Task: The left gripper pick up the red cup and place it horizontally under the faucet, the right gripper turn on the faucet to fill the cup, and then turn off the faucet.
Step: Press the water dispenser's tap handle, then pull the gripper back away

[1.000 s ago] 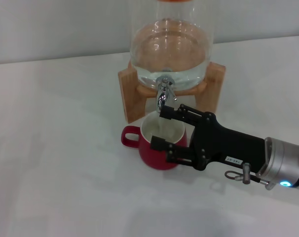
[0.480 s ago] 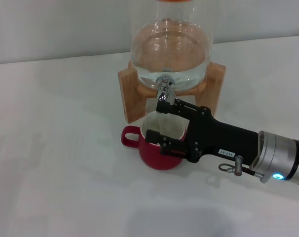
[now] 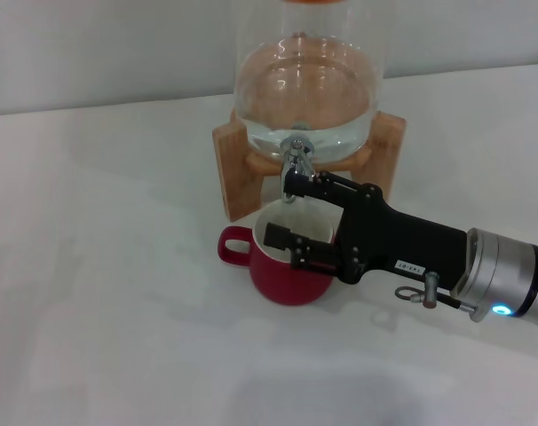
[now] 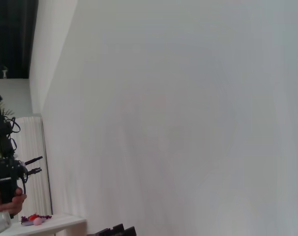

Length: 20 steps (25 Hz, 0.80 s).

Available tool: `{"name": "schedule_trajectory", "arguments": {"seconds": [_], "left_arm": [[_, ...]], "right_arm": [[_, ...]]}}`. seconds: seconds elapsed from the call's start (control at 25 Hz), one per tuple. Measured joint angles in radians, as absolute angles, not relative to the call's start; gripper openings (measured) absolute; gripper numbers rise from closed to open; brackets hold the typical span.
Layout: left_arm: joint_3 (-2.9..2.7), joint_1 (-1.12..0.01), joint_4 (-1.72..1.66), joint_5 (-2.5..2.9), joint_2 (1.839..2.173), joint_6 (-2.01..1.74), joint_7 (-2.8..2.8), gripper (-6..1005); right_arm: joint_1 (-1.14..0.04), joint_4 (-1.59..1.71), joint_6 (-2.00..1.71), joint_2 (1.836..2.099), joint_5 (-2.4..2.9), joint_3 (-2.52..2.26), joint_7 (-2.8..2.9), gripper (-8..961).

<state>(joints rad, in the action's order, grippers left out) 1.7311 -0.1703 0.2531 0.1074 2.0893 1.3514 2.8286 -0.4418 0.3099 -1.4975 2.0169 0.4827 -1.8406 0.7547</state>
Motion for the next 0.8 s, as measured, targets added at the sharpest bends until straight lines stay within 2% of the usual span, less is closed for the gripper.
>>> {"name": "schedule_trajectory", "arguments": {"seconds": [0.8], "left_arm": [[1.730,-0.170,0.253,0.107,2.089,1.351,2.829,861]], "right_arm": [[-0.434,0.310,-1.489,2.012,0.482,-1.825,0.748,777]]}}
